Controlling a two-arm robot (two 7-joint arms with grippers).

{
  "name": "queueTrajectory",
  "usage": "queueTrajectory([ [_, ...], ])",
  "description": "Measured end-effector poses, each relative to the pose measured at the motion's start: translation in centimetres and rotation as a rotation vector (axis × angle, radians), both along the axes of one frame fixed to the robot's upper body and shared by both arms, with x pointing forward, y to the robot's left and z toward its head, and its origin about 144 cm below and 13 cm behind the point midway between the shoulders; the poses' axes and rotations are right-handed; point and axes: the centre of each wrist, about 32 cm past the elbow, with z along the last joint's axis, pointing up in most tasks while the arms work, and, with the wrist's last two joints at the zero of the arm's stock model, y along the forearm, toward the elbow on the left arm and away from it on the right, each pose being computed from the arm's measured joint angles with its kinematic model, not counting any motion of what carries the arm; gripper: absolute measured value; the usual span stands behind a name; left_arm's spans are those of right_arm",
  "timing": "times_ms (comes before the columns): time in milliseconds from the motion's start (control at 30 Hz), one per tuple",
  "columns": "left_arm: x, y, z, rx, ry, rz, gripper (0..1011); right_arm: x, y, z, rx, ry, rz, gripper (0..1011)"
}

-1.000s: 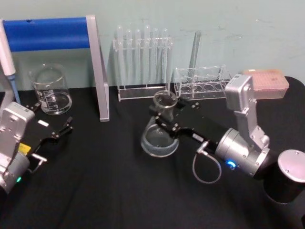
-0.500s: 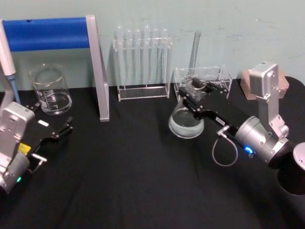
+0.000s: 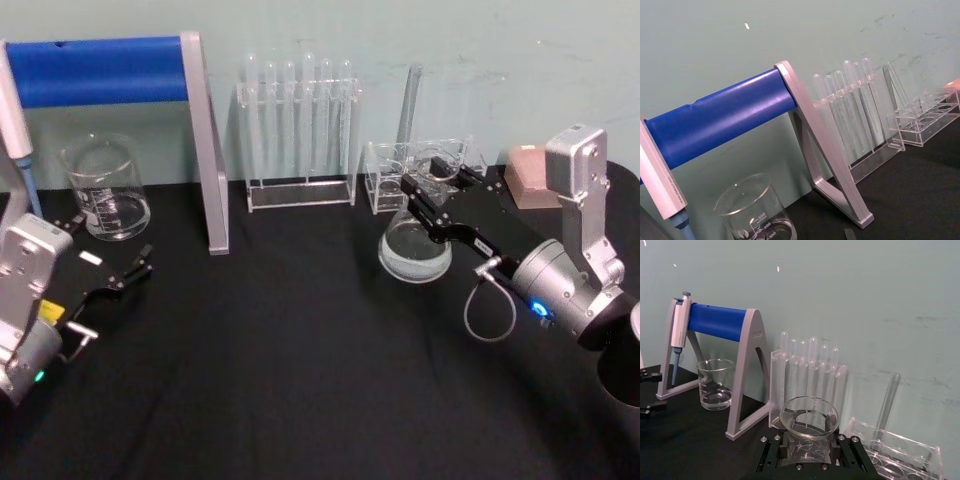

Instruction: Grasp the erlenmeyer flask with one hand, shake it three times, then place it back.

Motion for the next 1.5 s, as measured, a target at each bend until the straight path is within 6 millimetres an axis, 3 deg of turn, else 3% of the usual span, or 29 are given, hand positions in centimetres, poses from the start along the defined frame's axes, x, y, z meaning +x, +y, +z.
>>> queueTrajectory([
  [333,0.0,0.0,0.0,0.0,0.0,0.0,1001,-0.5,1.5,0.4,0.016,-0.009,0.085,450],
  [1000,0.0,0.0,0.0,0.0,0.0,0.0,1001,-2.5,6.8,0.4,0.032,0.011,0.39,450],
  [1500,0.0,0.0,0.0,0.0,0.0,0.0,1001,-3.3,8.3,0.2,0.024,0.024,0.484,450],
])
